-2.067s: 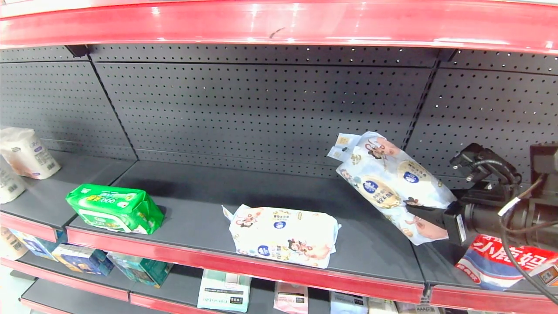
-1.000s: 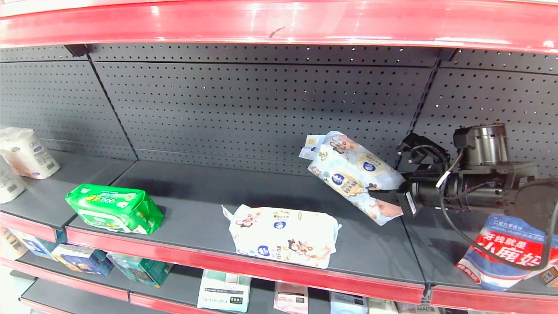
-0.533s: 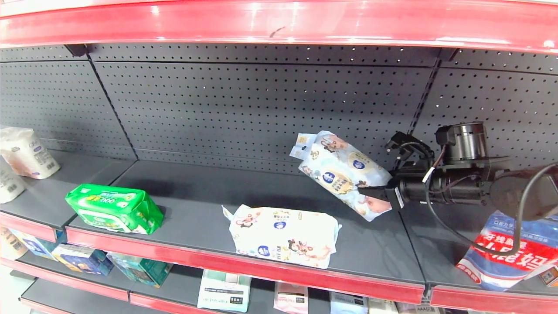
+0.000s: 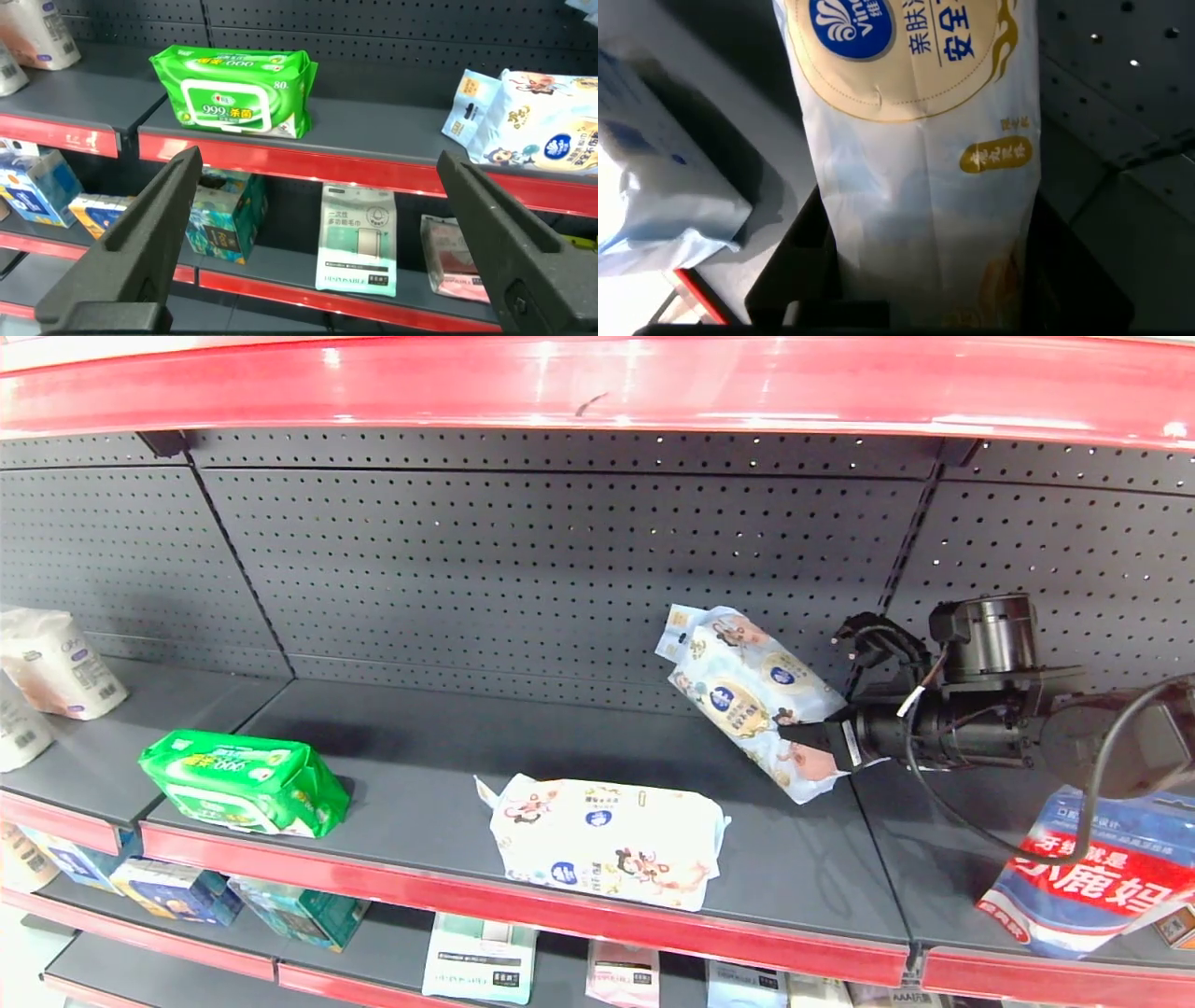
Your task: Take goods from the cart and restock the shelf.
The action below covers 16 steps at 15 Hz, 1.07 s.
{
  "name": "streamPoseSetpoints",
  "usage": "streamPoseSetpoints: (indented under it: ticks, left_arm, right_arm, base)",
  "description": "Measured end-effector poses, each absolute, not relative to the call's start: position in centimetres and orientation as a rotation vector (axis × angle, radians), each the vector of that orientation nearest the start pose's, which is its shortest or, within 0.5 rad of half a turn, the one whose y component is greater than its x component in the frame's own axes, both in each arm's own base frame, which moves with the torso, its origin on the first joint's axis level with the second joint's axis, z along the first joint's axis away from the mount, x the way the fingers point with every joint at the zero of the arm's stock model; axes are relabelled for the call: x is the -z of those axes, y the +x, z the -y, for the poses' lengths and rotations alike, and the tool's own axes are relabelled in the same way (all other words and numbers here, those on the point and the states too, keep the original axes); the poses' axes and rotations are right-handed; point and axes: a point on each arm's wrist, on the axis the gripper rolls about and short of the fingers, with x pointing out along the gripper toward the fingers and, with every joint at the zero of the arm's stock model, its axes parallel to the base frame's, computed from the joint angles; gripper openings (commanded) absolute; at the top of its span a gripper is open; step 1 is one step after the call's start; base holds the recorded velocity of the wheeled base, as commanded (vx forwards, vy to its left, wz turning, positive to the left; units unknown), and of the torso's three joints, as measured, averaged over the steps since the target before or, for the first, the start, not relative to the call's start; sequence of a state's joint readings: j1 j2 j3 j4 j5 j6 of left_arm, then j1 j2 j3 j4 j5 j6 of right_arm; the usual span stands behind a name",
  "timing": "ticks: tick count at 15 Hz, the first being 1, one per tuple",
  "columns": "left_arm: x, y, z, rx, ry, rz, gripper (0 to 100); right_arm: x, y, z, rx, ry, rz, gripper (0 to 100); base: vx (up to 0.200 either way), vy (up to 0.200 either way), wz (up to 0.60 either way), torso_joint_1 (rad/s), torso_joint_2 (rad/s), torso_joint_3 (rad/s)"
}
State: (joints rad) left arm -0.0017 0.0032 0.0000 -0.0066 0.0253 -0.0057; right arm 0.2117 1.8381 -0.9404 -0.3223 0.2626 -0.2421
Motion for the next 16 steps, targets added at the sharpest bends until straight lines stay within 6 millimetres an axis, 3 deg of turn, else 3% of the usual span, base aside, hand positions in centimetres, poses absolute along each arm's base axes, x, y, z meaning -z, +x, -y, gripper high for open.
streamPoseSetpoints:
  ticks: [5,10,16]
  left_arm:
    - [-7.6,-2.3,-0.1,-0.023,-0.006,0.003,100]
    - [-7.6,-2.3,-0.1,-0.024,-0.006,0.003,100]
    - [-7.6,-2.3,-0.1,-0.023,-0.006,0.003,100]
  right_arm:
    - [-13.8,32.9,-8.7,-0.522,-0.249,-0.536,0]
    - [-13.2,33.2,-9.8,-0.687,-0.299,-0.507,0]
    - [-11.1,35.2,-10.7,-0.800,-0.427,-0.476,0]
  base:
    - [0.000,0.000,0.00,0.000,0.00,0.000]
    - [0.000,0.000,0.00,0.000,0.00,0.000]
    - [0.000,0.000,0.00,0.000,0.00,0.000]
